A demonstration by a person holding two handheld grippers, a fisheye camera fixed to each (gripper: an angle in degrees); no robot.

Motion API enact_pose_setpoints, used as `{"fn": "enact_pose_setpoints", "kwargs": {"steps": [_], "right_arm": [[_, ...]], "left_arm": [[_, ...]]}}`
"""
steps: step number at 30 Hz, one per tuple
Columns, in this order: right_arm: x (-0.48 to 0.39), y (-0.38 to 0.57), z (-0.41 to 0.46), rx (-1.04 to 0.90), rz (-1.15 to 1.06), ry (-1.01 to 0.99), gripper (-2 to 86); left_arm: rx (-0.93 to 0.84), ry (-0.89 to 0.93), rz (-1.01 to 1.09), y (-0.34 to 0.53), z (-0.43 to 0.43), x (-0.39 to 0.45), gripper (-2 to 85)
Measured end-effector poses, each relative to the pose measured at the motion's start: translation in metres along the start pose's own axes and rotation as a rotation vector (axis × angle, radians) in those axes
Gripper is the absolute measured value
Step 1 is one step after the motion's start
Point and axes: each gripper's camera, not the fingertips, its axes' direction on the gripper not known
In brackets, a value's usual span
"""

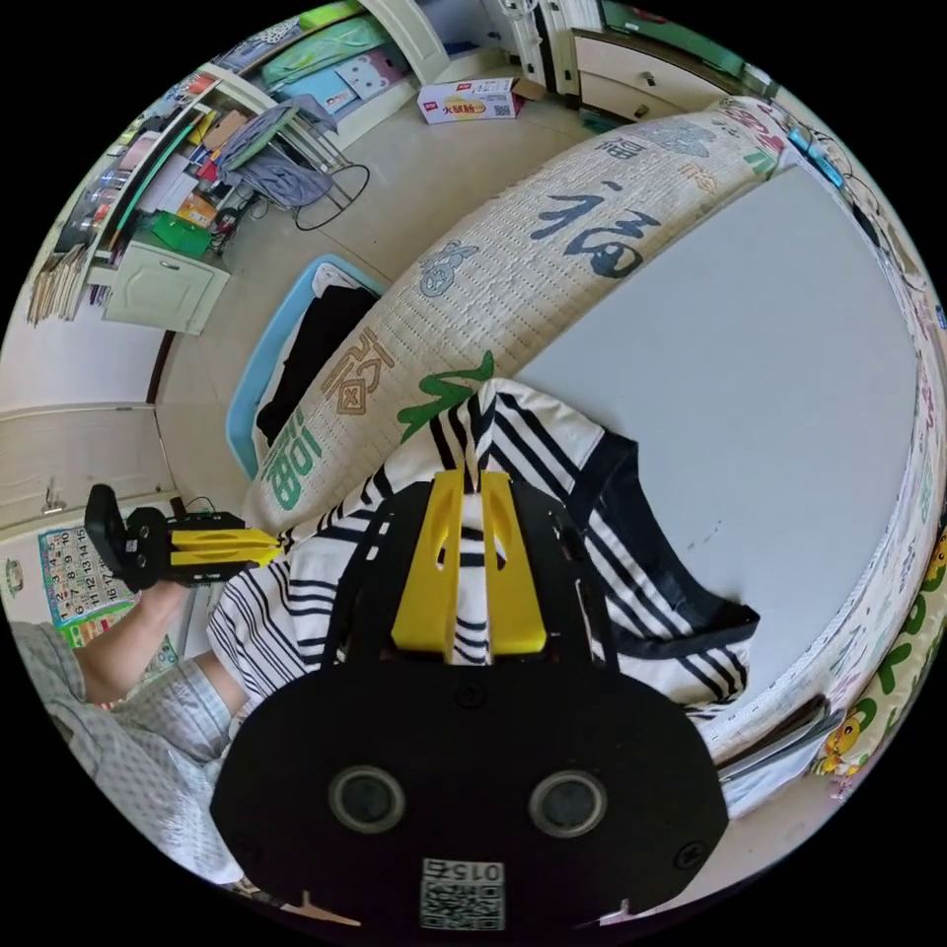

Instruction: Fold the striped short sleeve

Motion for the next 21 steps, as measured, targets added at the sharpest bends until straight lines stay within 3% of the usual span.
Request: {"fn": "enact_pose_setpoints", "kwargs": {"steps": [5, 10, 14, 21], "right_arm": [[0.004, 0.077, 0.029, -0.067, 0.013, -0.032, 7.8], [0.009, 0.14, 0.093, -0.173, 0.048, -0.078, 6.6], [0.014, 0.154, 0.115, -0.149, 0.047, -0.06, 1.2], [0.036, 0.193, 0.128, -0.062, 0.049, -0.102, 1.4]], "left_arm": [[0.016, 0.109, 0.069, -0.002, -0.006, 0.024, 5.7], [-0.083, 0.166, 0.163, -0.012, 0.041, 0.062, 6.0], [-0.137, 0.134, 0.165, -0.019, 0.067, 0.061, 5.6], [-0.195, 0.116, 0.225, -0.049, 0.071, 0.054, 5.1]]}}
